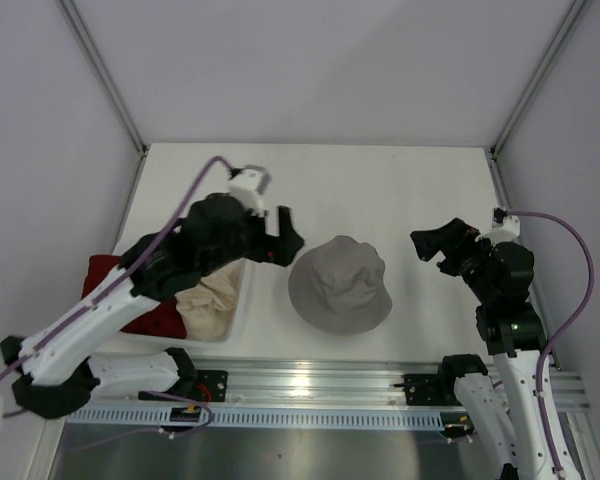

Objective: Stack the hats

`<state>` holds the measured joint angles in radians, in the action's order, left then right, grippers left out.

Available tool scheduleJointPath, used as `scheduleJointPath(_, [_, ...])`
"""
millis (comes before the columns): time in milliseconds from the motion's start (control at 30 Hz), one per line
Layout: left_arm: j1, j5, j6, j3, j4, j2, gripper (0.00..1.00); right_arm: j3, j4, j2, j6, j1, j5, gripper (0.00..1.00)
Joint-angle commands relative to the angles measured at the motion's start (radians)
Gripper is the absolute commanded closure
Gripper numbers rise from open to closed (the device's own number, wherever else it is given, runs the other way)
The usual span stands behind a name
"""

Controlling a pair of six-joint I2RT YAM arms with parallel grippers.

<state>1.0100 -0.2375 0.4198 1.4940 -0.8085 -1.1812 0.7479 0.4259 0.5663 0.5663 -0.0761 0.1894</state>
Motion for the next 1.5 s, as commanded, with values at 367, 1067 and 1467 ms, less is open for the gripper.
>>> scheduleJointPath(367, [-0.507,-0.388,0.557,-0.491,-0.184,0.368,0.00,-0.039,-0.182,0.030,-0.029,-0.022,0.131,0.01])
scheduleJointPath(1067, [-0.536,-0.106,0.809,-0.759,0.034,0.318,0.41,-0.073,-0.167,0.057,-0.040,-0.024,0.105,0.01])
scheduleJointPath(1467, [-0.524,-0.137,0.843,-0.824,0.020,0.285,0.50,-0.082,-0.188,0.080,-0.034,-0.024,0.107,0.01])
